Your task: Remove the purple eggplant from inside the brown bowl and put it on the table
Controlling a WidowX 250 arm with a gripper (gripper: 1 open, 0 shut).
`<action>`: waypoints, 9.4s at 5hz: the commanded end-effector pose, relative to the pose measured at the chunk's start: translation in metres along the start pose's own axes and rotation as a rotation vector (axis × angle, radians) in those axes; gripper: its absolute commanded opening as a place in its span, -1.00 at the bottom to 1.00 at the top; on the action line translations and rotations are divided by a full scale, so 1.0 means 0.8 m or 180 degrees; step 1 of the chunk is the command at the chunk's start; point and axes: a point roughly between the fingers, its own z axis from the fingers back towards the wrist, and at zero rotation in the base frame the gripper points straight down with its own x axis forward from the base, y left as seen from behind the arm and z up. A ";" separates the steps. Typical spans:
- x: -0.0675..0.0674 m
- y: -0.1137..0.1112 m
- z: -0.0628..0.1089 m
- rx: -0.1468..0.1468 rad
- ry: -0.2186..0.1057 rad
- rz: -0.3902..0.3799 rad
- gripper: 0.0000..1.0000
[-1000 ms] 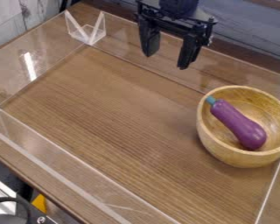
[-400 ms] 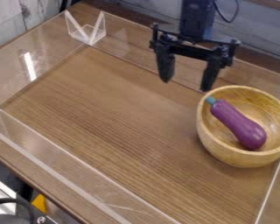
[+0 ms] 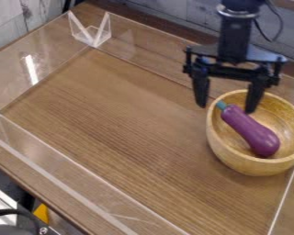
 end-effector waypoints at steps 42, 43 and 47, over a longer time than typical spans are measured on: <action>-0.031 0.090 -0.058 0.0136 -0.0153 -0.1075 1.00; -0.031 0.089 -0.051 0.0134 -0.0171 -0.1041 1.00; -0.026 0.087 -0.006 0.0098 -0.0376 -0.0943 1.00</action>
